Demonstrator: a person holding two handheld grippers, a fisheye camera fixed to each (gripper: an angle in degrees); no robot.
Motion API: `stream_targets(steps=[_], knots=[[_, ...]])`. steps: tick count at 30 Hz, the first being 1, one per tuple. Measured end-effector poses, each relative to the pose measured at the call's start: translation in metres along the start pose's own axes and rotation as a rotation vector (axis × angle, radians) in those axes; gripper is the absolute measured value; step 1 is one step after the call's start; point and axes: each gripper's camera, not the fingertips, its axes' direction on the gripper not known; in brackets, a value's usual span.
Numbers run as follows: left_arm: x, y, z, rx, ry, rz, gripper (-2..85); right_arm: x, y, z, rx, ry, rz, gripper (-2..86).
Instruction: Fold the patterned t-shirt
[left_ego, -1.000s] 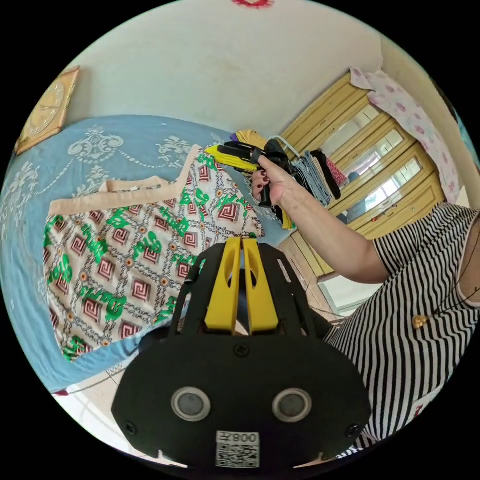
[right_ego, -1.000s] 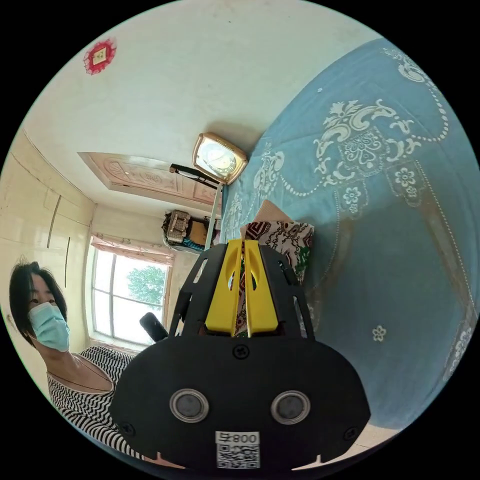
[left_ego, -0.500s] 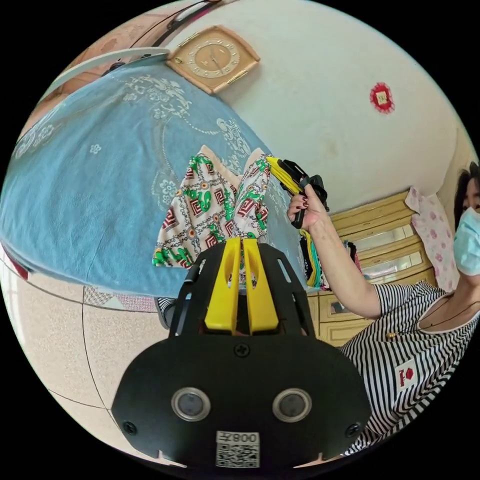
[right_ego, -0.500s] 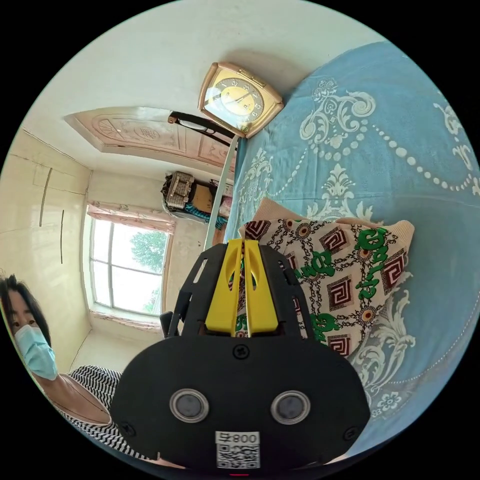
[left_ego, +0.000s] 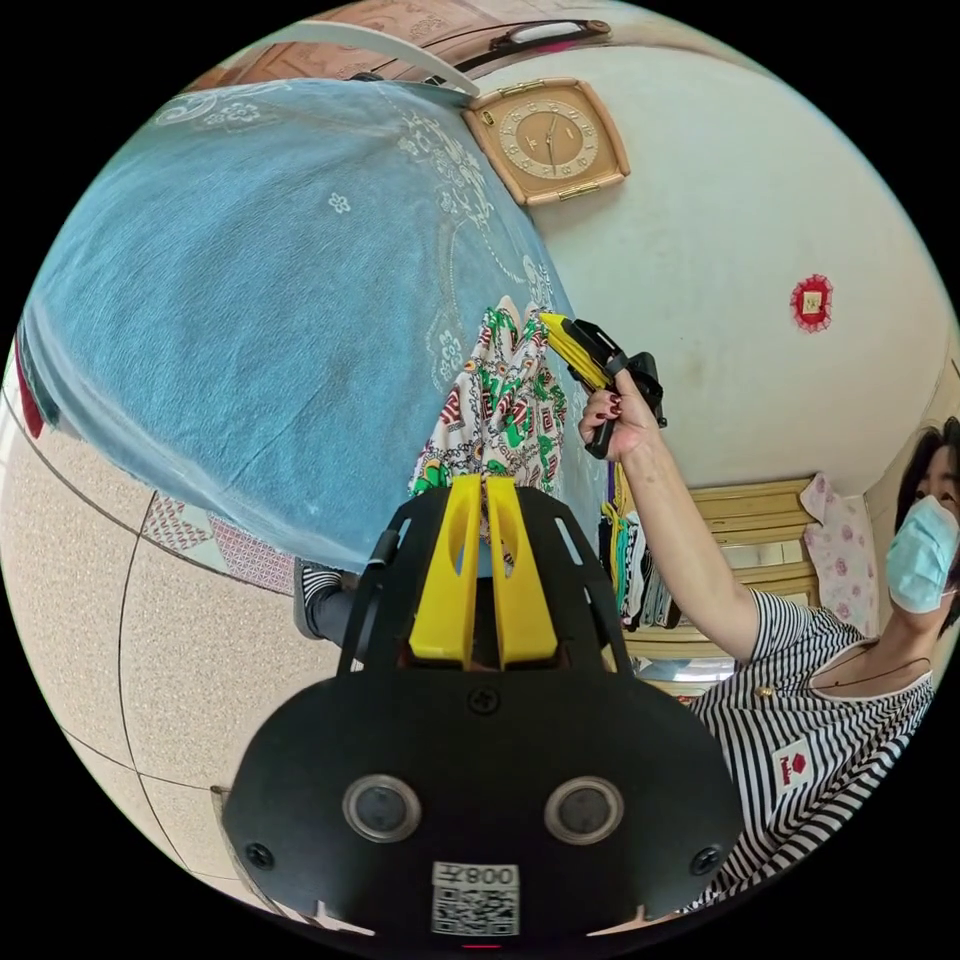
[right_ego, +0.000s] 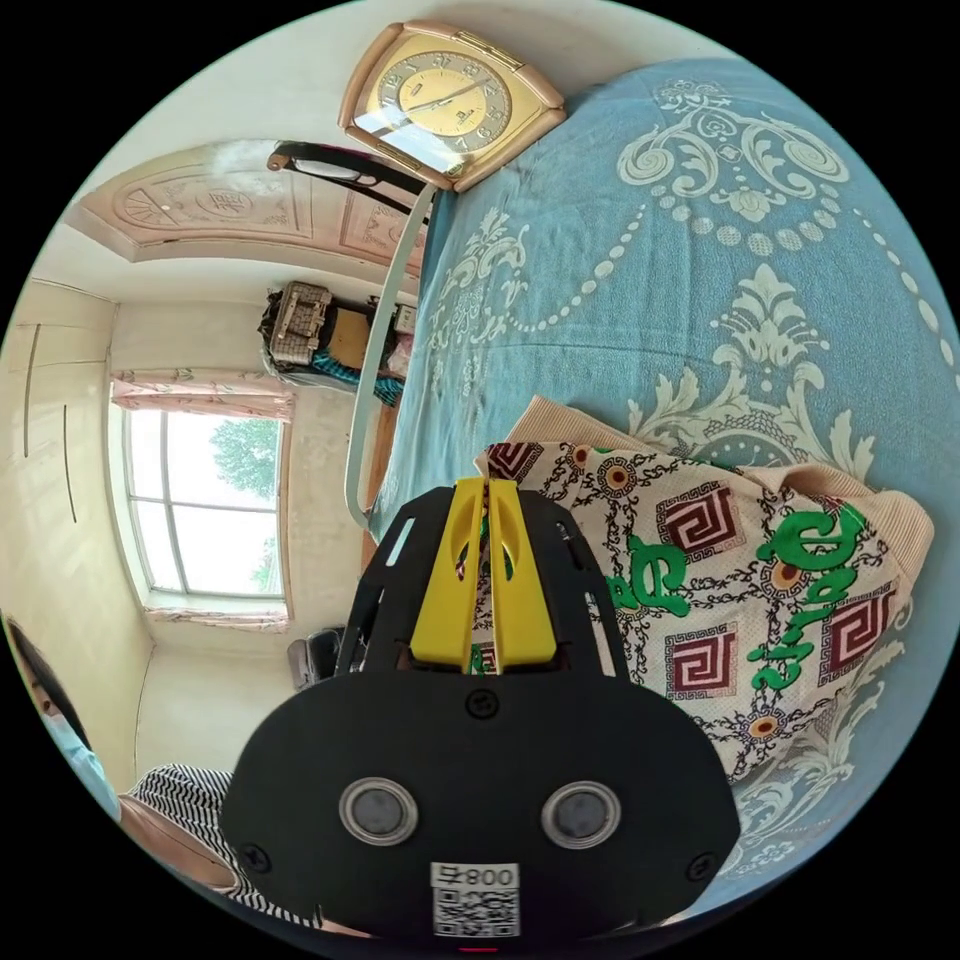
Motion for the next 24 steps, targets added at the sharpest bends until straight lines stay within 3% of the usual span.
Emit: stream_targets(steps=[10,17,20,24], knots=[[-0.036,0.001,-0.018,0.008,-0.051,-0.052,0.4,-0.006,-0.014,0.051,-0.088,0.031,-0.019,0.8],[-0.006,0.003,-0.024,0.02,-0.139,0.119,0.4,-0.028,0.014,0.034,0.002,-0.017,-0.104,0.5],[0.009,-0.006,-0.014,0.006,-0.202,0.2,0.6,-0.044,0.054,0.042,-0.061,-0.071,-0.184,0.4],[0.011,-0.012,-0.006,-0.001,-0.272,0.207,1.6,-0.066,0.122,0.098,-0.289,0.006,-0.284,1.1]])
